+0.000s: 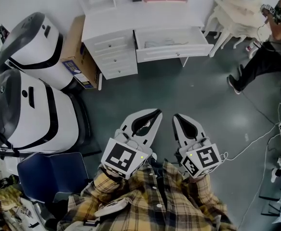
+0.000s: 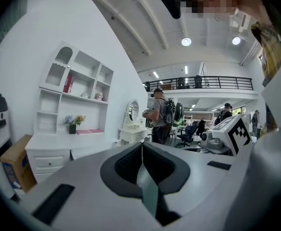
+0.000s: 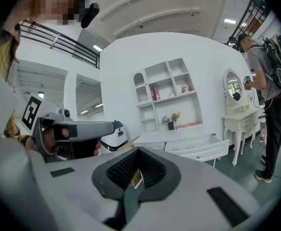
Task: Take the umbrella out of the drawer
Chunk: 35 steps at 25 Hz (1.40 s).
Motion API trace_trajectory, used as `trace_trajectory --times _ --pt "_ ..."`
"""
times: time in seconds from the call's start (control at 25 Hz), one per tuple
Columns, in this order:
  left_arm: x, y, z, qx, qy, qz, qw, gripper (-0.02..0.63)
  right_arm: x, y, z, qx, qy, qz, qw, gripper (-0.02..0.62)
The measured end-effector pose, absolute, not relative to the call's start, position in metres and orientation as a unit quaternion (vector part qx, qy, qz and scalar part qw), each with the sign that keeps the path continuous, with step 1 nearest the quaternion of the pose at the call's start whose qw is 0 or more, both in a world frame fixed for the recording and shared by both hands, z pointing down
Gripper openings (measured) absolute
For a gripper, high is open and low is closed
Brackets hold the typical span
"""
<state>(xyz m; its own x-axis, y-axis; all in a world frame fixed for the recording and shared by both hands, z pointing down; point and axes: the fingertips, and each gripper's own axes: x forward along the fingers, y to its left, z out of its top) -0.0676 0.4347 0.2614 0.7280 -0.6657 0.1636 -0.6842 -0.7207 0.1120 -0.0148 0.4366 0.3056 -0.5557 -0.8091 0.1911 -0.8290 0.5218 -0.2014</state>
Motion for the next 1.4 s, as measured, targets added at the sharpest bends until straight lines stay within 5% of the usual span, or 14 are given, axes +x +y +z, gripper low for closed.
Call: trace_trajectory --times 1.4 --pt "-0.113 0.148 0.276 0.924 -0.366 0.049 0.102 0.026 -0.043 0.168 0.319 0.488 -0.854 0.154 0.089 0.017"
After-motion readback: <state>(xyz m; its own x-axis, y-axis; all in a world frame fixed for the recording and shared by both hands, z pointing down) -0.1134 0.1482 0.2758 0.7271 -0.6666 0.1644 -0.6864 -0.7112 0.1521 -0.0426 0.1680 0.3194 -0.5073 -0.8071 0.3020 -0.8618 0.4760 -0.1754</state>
